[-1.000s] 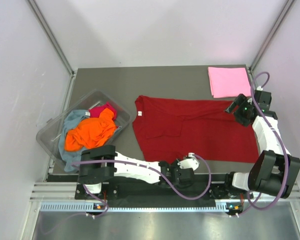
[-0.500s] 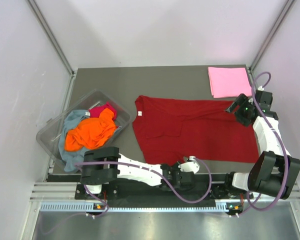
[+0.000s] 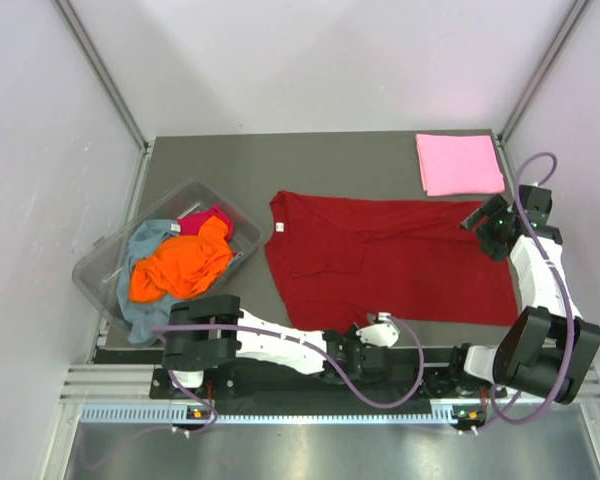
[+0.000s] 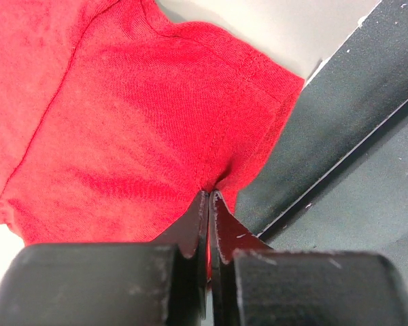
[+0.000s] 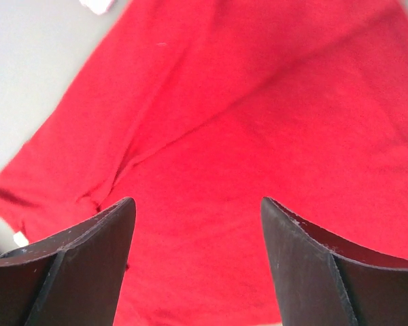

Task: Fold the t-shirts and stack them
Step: Fold the tshirt

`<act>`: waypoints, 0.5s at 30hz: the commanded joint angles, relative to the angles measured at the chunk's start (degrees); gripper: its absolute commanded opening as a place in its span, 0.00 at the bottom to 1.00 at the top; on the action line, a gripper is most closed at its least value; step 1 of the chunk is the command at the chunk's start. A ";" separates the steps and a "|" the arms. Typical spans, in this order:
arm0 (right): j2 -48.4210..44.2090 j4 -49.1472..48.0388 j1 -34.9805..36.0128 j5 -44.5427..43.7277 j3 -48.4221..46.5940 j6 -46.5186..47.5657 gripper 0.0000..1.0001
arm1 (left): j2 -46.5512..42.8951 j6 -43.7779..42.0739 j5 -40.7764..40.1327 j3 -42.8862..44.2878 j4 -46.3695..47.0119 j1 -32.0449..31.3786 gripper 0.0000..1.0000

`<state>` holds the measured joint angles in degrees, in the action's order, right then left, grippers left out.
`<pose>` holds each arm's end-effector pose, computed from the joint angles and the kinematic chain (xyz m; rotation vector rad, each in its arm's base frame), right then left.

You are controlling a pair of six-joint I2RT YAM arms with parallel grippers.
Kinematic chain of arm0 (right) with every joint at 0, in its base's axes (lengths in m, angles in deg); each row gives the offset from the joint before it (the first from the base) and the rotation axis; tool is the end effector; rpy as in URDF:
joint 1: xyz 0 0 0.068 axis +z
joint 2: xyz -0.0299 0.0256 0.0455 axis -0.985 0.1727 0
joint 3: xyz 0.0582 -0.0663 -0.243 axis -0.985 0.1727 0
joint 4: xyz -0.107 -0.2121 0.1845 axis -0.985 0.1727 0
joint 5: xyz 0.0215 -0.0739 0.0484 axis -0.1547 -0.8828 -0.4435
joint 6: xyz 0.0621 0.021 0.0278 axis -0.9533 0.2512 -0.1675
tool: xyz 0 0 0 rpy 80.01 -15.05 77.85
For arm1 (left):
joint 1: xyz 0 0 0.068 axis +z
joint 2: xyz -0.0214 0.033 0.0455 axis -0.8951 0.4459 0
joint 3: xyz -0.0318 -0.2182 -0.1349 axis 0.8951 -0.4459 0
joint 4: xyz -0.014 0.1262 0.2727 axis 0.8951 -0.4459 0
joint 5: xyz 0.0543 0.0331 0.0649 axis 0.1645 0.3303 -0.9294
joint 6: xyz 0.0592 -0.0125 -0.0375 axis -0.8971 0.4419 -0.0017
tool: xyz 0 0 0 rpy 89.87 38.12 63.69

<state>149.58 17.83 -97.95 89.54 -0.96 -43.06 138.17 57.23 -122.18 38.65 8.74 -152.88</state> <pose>0.3070 -0.0882 0.2109 0.9536 2.2605 0.3258 0.0357 -0.3810 0.0881 1.1680 2.1865 -0.0077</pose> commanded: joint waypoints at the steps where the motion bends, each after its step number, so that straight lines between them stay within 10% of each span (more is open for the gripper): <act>1: -3.03 5.04 -1.97 -6.07 -0.12 -4.70 0.74 | -2.46 0.68 -1.48 0.69 -0.65 0.24 0.00; 15: -10.77 18.14 -13.73 -20.76 8.75 -11.39 0.73 | -11.24 -2.74 -2.62 -1.68 1.19 1.03 0.00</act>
<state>140.01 32.68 -108.46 72.55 6.25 -52.87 130.15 55.70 -123.55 38.00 8.37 -152.05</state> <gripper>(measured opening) 0.729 0.010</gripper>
